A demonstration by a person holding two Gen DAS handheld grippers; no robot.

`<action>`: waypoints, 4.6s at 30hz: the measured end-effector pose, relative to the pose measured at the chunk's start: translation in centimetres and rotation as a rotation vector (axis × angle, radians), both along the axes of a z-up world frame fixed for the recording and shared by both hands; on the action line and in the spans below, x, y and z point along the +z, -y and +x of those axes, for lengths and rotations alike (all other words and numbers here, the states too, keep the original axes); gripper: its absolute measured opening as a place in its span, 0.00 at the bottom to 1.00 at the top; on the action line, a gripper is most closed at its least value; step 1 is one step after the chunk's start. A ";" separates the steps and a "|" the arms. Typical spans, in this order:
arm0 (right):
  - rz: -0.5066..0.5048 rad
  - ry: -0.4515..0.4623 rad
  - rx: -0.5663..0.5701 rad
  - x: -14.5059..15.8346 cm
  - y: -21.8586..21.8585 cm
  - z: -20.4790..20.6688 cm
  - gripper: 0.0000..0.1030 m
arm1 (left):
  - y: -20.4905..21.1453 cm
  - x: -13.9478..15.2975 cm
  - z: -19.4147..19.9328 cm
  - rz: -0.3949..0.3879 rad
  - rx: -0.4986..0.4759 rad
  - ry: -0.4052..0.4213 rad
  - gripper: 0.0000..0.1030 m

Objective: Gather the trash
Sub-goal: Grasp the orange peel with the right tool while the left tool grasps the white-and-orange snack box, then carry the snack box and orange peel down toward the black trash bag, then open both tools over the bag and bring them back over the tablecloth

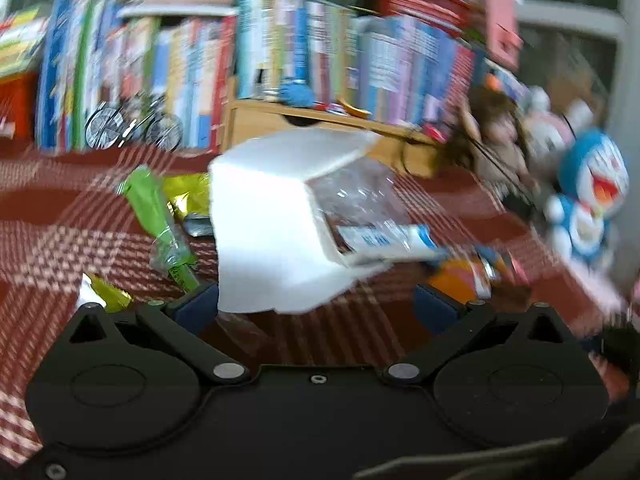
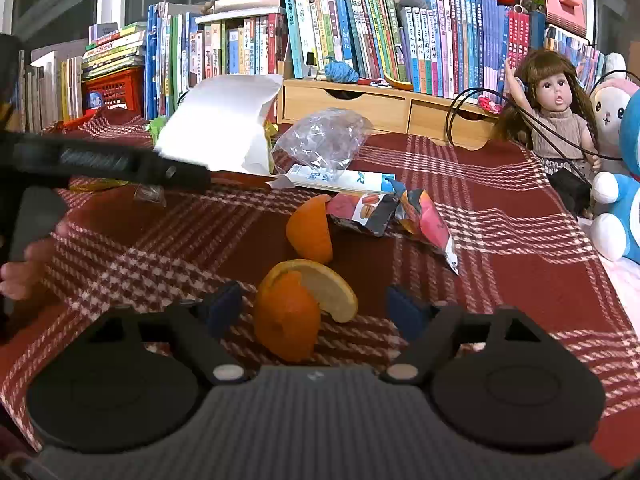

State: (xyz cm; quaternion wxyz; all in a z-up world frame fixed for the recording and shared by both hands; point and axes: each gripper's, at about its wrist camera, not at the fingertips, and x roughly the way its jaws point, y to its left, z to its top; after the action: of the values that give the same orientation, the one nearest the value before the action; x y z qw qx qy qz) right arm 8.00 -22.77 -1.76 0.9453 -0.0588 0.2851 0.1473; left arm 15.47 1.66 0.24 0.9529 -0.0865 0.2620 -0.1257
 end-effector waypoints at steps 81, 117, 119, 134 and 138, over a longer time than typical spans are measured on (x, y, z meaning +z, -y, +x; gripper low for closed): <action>0.129 0.065 0.091 2.2 0.1 -10.3 0.41 | -0.6 4.5 -19.0 0.016 -0.058 0.098 0.00; 0.086 -0.283 0.302 -4.8 -2.4 -18.6 0.64 | -0.7 -5.2 -30.0 0.210 -0.048 -0.260 0.41; 0.088 -0.279 0.300 -4.7 -2.4 -18.4 0.65 | -0.8 -4.9 -29.9 0.224 -0.044 -0.244 0.45; 0.115 -0.125 0.252 -0.7 -1.0 -16.9 0.70 | -2.0 -0.1 -28.4 0.215 -0.017 -0.053 0.83; 0.122 -0.042 0.226 1.4 -0.5 -15.9 0.74 | -3.0 1.7 -26.3 0.206 0.038 0.022 0.91</action>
State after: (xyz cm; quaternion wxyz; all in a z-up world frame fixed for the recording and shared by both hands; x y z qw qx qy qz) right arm -7.89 -22.26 -0.40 0.9183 -0.0297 0.2868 0.2712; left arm -10.85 4.62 1.96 0.9618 0.0085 0.2613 -0.0811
